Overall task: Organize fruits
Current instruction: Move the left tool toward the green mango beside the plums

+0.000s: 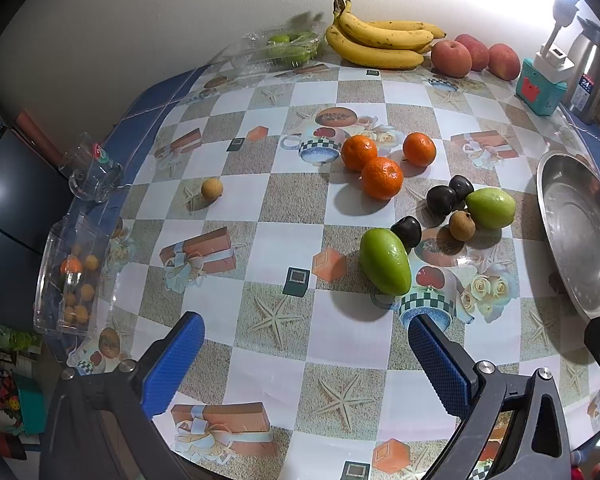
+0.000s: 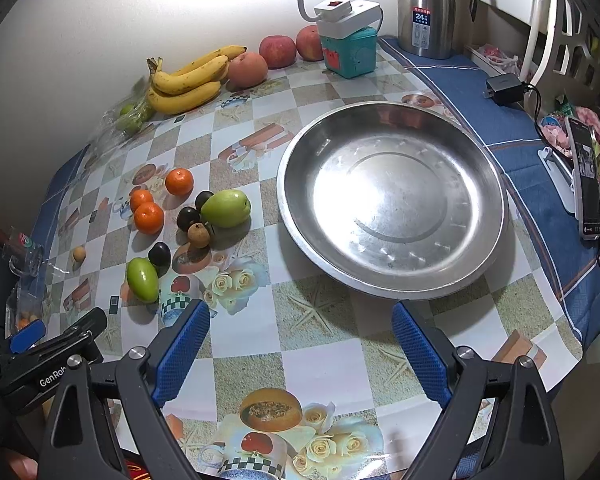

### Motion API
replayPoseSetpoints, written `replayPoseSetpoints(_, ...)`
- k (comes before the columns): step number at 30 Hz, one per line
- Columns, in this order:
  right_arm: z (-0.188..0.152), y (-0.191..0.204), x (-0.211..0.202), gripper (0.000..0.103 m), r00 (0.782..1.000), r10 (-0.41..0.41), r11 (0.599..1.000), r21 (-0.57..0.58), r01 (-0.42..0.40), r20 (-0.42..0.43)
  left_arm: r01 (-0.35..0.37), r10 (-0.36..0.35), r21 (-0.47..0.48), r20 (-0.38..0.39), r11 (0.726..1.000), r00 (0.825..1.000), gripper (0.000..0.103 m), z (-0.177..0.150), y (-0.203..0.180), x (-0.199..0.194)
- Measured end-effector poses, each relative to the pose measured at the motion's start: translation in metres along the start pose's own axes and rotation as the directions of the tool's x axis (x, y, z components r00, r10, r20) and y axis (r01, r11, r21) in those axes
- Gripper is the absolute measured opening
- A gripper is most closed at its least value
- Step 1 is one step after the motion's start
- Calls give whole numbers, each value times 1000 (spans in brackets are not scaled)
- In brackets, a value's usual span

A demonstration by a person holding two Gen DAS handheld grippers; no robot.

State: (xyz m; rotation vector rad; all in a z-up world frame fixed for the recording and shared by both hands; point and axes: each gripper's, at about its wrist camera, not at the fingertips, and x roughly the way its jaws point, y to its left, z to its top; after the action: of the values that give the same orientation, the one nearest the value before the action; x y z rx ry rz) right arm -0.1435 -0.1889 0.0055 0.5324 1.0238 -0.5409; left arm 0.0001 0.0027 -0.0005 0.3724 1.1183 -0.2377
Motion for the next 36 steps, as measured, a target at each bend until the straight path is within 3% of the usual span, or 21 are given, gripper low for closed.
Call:
replayPoseSetpoints(20, 1, 3, 1, 93, 1000, 11, 1000, -21, -11, 0, 2, -2, -8, 14, 1000, 1000, 103, -4, 1, 1)
replayPoseSetpoints(23, 4, 12, 1, 93, 1000, 14, 998, -66, -13, 12, -10, 11, -27, 59, 1000, 998, 103, 1, 0, 4)
replayPoseSetpoints(29, 19, 34, 3, 93, 998, 51, 989, -142, -44, 47, -25, 20, -106, -47, 994, 999, 103, 19, 7, 23)
replayPoseSetpoints(36, 42, 53, 15, 93, 994, 97, 982, -165, -89, 46, 59, -73, -147, -91, 987, 993, 102, 38, 1, 41)
